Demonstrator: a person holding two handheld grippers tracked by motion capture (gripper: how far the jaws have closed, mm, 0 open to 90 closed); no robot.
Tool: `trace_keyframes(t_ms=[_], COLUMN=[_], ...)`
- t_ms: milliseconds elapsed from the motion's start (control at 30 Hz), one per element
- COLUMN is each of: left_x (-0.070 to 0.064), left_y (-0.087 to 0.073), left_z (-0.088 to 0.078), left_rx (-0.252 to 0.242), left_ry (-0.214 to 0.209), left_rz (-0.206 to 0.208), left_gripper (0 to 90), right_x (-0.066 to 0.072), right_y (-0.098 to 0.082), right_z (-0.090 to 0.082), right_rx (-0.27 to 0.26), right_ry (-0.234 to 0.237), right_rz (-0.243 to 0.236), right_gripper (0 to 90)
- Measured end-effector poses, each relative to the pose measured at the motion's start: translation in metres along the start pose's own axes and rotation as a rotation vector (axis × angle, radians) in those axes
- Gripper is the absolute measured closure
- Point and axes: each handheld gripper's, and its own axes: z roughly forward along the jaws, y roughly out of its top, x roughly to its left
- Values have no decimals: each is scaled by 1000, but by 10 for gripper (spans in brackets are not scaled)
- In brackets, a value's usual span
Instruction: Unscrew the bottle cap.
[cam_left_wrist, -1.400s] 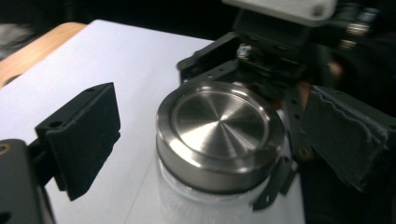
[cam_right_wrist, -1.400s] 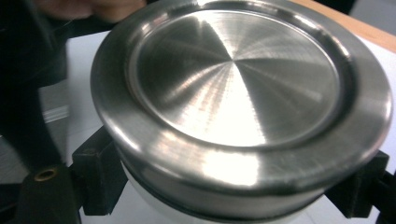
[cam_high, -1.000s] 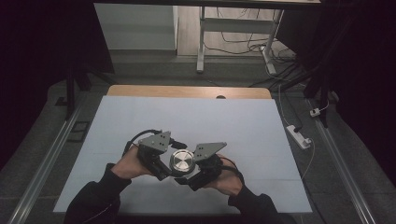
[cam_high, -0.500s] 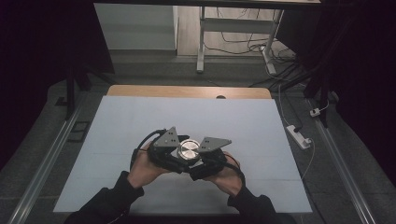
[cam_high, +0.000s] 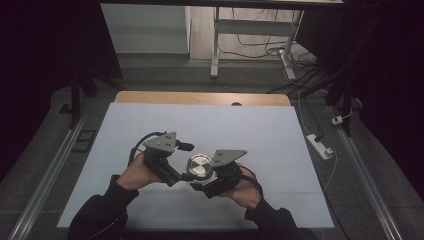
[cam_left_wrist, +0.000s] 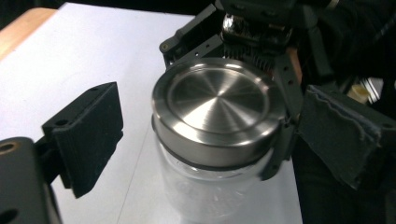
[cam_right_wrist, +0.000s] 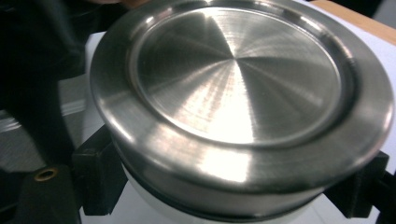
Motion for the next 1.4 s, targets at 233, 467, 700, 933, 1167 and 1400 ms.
trace_keyframes(t_ms=[233,467,700,933,1167,1400], left_x=[-6,-12,-24,-21,-8,-10], left_y=[1,6,15,15,12,7], left_z=[10,15,31,31,2,2], left_rx=[74,41,36,-14,-17,56], left_ry=[-58,14,233,218,78,-14], left_rz=[63,31,-80,-129,-65,67], left_gripper=[136,189,203,153,79,119], right_x=[9,6,0,-2,-3,7], right_y=[2,3,0,0,2,4], right_z=[3,-1,-1,-3,-6,0], right_rx=[8,3,7,-18,-33,-11], right_ry=[53,21,-104,-159,-75,39], right_rz=[-54,-48,3,52,50,-19], right_gripper=[150,150,150,150,150,150])
